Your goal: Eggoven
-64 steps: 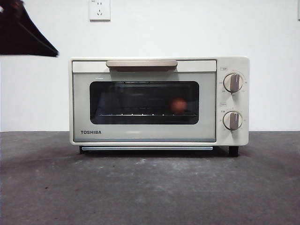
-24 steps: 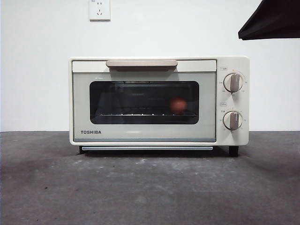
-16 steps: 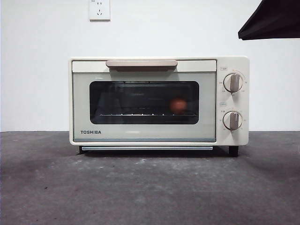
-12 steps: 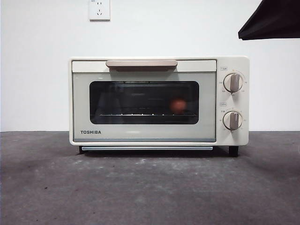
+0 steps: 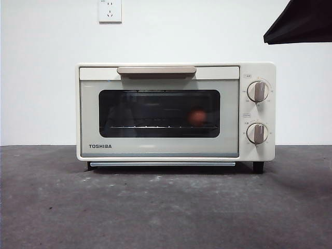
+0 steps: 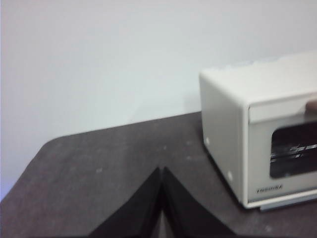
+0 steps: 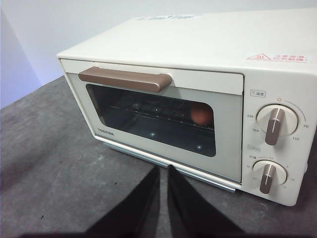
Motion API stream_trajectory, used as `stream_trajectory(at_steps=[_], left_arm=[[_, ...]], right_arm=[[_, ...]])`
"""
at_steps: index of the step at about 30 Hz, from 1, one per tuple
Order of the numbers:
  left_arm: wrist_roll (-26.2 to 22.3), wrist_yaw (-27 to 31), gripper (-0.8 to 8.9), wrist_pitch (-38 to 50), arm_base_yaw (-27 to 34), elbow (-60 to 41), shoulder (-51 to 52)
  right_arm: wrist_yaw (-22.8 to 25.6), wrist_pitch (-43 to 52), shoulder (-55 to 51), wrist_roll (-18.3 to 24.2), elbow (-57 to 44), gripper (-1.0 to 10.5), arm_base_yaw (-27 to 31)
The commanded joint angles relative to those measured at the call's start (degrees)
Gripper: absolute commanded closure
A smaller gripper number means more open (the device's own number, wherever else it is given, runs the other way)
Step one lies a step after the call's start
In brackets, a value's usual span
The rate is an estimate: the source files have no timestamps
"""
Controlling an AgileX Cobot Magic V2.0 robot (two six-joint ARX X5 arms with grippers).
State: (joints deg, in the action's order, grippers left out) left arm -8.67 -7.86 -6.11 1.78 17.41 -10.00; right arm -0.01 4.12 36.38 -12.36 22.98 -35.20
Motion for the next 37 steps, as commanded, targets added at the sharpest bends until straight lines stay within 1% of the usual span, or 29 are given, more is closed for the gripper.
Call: stream_trajectory(at_steps=[1,5,7,11,18,23,37], left_arm=[[0.57,0.04,8.06,1.46,0.72,-4.31,2.43],[2.29,0.07,8.06,1.33,0.94,-9.55,5.7],[2.51,0.07,8.06,0.9,0.94,-11.45,7.21],[4.44,0.07,8.06,0.11,0.94,-14.53,9.88],[6.95,0.07,8.06,-4.57,0.94,-16.59,9.84],[11.23,0.02,8.06,-4.94,0.94,-16.83,9.84],[11.26,0.02,8.06,-4.94,0.94,-16.83,9.84]], right_arm=[[0.07,0.57,0.2,0.44,-0.11,9.4,-0.39],[0.07,0.57,0.2,0.44,-0.11,9.4,-0.39],[0.07,0.57,0.2,0.44,-0.11,9.4,-0.39],[0.07,0.57,0.2,0.44,-0.11,9.4,-0.39],[0.07,0.57,0.2,0.44,-0.11,9.4,-0.39],[0.07,0.57,0.2,0.44,-0.11,9.4,-0.39],[0.07,0.57,0.2,0.44,-0.11,9.4,-0.39]])
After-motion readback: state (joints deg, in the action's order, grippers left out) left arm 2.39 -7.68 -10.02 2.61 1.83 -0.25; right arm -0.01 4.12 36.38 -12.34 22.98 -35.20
